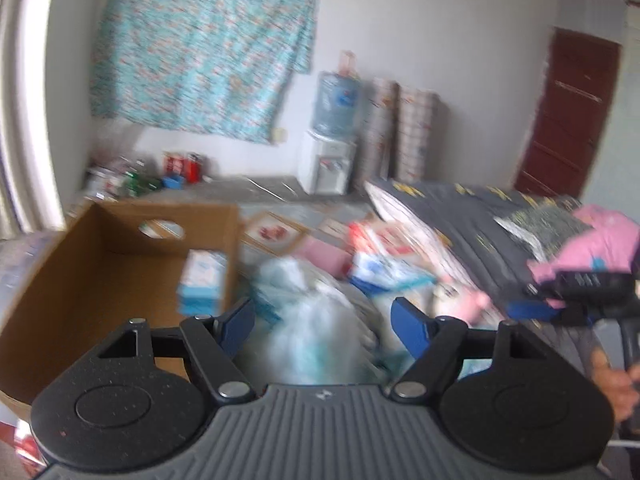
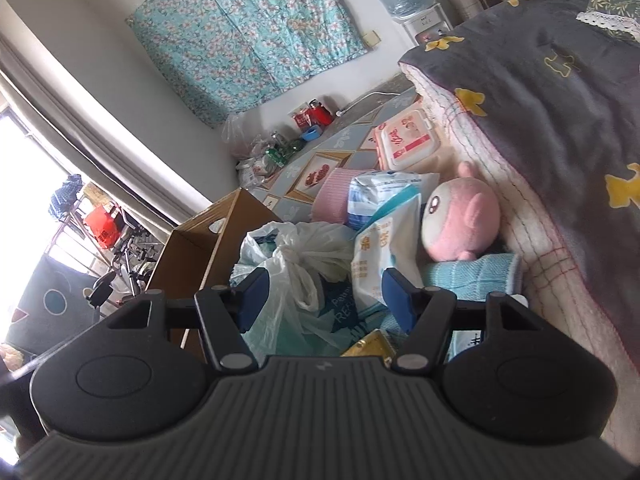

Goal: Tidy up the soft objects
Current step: 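Reach the left gripper to the white cotton swab bag and grasp it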

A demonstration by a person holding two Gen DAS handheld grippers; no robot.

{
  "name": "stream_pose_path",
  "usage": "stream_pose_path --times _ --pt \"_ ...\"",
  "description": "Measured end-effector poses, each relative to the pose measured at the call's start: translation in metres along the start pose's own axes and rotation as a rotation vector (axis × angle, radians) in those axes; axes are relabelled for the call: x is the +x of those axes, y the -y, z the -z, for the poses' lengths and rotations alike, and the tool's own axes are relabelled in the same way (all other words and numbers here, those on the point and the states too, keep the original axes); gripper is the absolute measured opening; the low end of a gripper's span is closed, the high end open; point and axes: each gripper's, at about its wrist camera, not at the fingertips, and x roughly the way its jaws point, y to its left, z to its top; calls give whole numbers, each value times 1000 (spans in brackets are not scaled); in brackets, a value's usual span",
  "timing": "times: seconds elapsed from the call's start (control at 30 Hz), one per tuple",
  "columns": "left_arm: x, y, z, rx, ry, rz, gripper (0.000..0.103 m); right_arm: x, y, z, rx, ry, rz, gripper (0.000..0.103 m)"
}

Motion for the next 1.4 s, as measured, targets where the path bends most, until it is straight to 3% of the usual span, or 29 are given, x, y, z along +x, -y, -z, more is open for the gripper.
stream_pose_path --times 0.2,0.33,0.77,1.17,1.33,1.4 --pt "47 34 38 31 -69 120 76 22 10 -3 18 -43 17 62" --pt "85 52 50 55 -99 124 72 47 11 -12 1 -78 38 58" --pt "190 57 46 34 -243 192 67 141 36 -37 21 -230 129 46" --pt "238 64 41 32 -335 210 67 171 54 -41 74 -279 116 46" --pt "246 62 39 2 -351 189 56 168 58 -41 79 -270 102 38" --pt "247 60 37 -7 -351 177 45 168 58 -40 71 -266 105 32"
